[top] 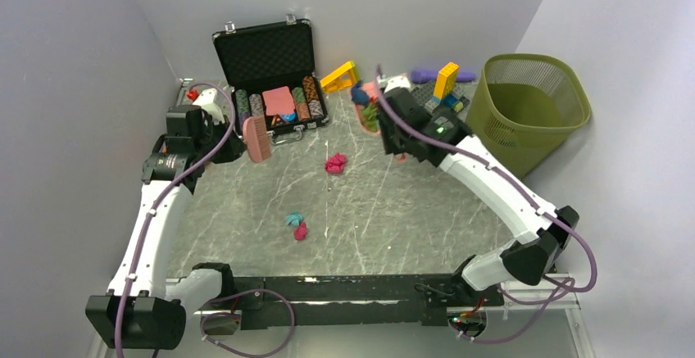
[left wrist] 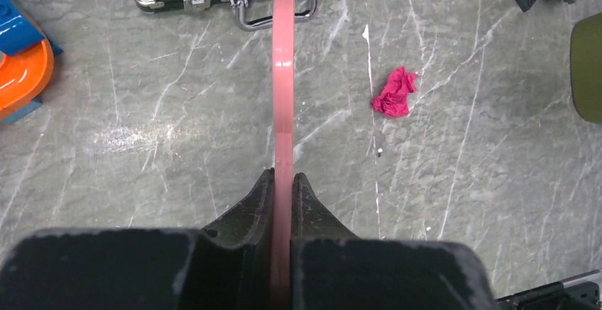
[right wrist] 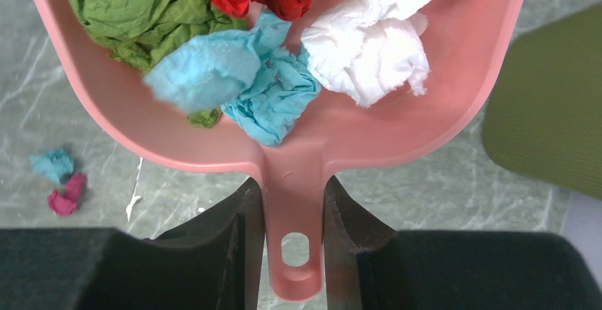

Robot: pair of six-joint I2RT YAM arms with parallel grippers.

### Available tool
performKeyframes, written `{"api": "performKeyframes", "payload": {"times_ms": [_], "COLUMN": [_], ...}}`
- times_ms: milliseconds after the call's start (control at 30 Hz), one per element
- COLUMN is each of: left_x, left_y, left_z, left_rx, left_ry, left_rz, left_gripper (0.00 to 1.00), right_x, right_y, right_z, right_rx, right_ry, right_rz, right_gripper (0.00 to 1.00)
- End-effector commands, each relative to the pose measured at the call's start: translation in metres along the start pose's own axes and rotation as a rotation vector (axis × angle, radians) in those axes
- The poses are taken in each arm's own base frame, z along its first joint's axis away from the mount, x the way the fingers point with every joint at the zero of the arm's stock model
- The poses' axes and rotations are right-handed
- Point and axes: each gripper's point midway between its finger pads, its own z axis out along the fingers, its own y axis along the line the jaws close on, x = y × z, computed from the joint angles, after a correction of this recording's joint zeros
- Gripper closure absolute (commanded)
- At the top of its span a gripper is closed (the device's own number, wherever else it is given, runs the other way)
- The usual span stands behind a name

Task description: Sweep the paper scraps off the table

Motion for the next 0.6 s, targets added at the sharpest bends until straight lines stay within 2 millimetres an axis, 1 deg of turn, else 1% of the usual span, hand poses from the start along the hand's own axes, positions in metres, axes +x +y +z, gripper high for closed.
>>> {"api": "performKeyframes", "payload": {"times_ms": [0, 100, 133, 200, 233, 433, 567], "left_x": [-0.018, -0.011, -0.007, -0.004, -0.002, 0.008, 0.009], "left_y": [-0.002, -0.004, -0.004, -0.005, -0.005, -0.008, -0.011], "left_z": [-0.002, 0.002, 0.005, 0.007, 0.009, 0.017, 0.017], "left_rx": [0.021, 0.050, 0.058, 0.069, 0.076, 0.115, 0.133], "left_ry": [-0.123, -0.123, -0.120, -0.120, -0.121, -0.101, -0.094], "left_rz": [0.040, 0.042, 0.042, 0.043, 0.045, 0.042, 0.050], "left_gripper": [1.00, 1.00, 1.00, 1.00, 1.00, 1.00, 1.00], "right_x": [-0.036, -0.056, -0.064, -0.074, -0.079, -0.102, -0.116], "right_y": [-0.050, -0.080, -0.093, -0.107, -0.118, -0.166, -0.197], "right_z": [-0.024, -0.031, -0.035, -0.040, -0.042, -0.053, -0.058], "right_rx": [0.036, 0.062, 0.082, 0.101, 0.116, 0.177, 0.139], "right_ry": [-0.043, -0.079, -0.102, -0.129, -0.140, -0.198, -0.245], "right_rz": [0.118, 0.214, 0.246, 0.282, 0.307, 0.397, 0.512], "right_gripper": [1.00, 1.00, 1.00, 1.00, 1.00, 1.00, 1.00]}}
